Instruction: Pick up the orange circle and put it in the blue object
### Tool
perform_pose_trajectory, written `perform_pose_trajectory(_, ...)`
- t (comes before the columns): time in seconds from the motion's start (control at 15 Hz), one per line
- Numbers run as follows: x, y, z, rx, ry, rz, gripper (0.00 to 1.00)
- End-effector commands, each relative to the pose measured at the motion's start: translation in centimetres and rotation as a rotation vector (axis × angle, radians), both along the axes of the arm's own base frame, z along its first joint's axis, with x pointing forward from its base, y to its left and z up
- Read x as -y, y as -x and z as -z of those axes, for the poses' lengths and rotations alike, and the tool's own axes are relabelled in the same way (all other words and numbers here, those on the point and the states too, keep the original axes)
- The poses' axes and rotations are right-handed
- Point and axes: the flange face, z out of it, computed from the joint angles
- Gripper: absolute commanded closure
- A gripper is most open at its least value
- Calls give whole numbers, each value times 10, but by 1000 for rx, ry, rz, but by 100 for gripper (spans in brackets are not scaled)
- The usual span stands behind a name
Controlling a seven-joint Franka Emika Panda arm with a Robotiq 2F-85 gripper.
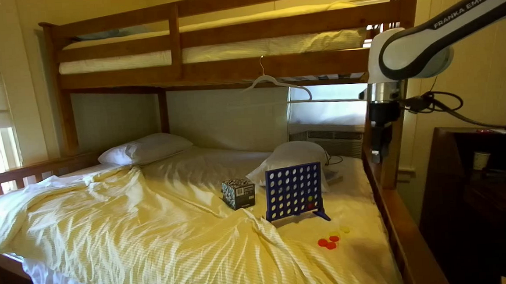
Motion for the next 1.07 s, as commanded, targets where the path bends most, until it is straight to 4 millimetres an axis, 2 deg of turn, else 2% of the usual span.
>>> perform_pose_trajectory(0.0,-13,-21,39,40,31,-18,0)
perform_pose_trajectory(0.13,-12,-31,60,63,45,-20,0)
perform_pose_trajectory(0.33,0,-44,91,85,56,-11,0)
perform_pose_trajectory(0.53,9,-53,115,72,45,-2,0)
perform_pose_trajectory(0.6,3,-46,103,77,43,-10,0)
perform_pose_trajectory(0.73,4,-47,112,61,41,-9,0)
perform_pose_trajectory(1.0,3,-47,108,70,43,-11,0)
